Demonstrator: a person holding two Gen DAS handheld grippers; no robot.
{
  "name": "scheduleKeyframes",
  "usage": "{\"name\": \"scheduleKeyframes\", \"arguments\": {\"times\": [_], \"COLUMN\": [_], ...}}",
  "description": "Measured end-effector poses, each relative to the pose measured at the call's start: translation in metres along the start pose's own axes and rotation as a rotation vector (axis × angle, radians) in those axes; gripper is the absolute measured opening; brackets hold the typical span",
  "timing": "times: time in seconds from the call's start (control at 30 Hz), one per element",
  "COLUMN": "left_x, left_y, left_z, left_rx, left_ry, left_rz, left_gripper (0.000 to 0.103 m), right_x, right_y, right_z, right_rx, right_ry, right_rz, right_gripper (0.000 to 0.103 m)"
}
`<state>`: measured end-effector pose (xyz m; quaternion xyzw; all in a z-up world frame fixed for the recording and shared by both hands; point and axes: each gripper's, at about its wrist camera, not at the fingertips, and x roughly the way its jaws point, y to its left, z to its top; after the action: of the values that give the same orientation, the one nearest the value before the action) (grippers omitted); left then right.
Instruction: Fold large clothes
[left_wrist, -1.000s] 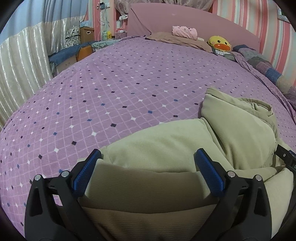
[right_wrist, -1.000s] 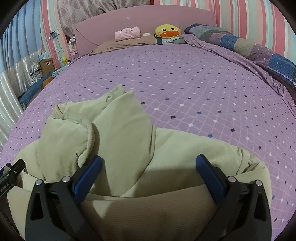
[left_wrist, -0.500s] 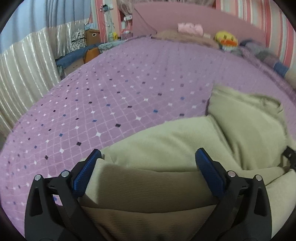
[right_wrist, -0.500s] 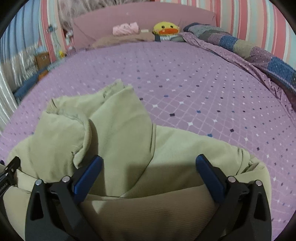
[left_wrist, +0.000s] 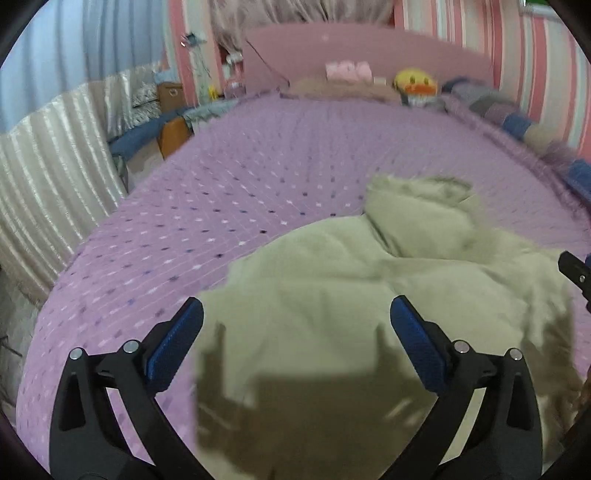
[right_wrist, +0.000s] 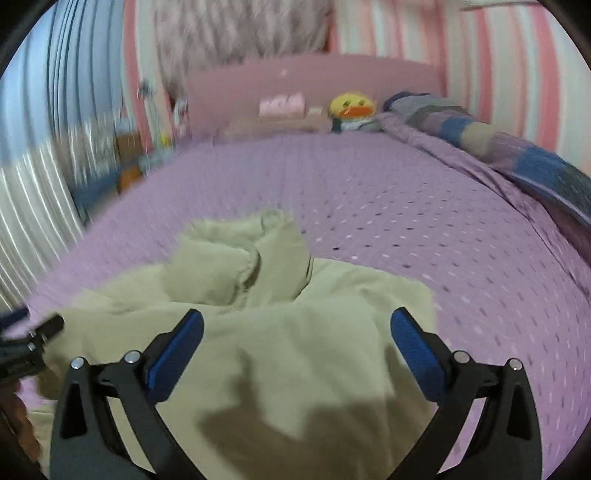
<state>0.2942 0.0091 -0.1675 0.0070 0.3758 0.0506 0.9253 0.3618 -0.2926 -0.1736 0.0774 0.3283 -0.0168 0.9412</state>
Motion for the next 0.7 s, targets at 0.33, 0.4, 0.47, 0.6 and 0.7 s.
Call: {"name": "scheduleKeyframes", "arguments": {"times": [0.33, 0.4, 0.47, 0.6, 0.7], "left_x": [-0.141, -0.151, -0.154, -0.151, -0.145], "left_y": [0.070, 0.085, 0.095, 0.110, 0.119], "left_z": [-0.118, -0.143, -0.159, -0.185, -0.188], "left_rx": [-0.152, -0.175, -0.182, -0.167, -0.152], "left_ry": [0.038, 0.063, 0.090, 0.132, 0.154], "left_rz": [-0.154, -0.162, -0.139, -0.115, -0.084], "left_gripper": [0.100, 0.100, 0.100, 0.100, 0.100], "right_x": [-0.174, -0.194, -0.210, -0.225, -0.227], "right_y": [-0.036, -0.041, -0.049, -0.074, -0.095], "right_z": [-0.121, -0.140, -0.156, -0.172, -0.179], "right_rx": [0.014, -0.039, -0.079, -0.070, -0.027], "right_ry": [0.015, 0.017, 0.034, 0.057, 0.088], "right_rz": [-0.037, -0.073, -0.108, -0.170, -0.165], "right_gripper": [0.101, 0.101, 0.101, 0.101, 0.101]}}
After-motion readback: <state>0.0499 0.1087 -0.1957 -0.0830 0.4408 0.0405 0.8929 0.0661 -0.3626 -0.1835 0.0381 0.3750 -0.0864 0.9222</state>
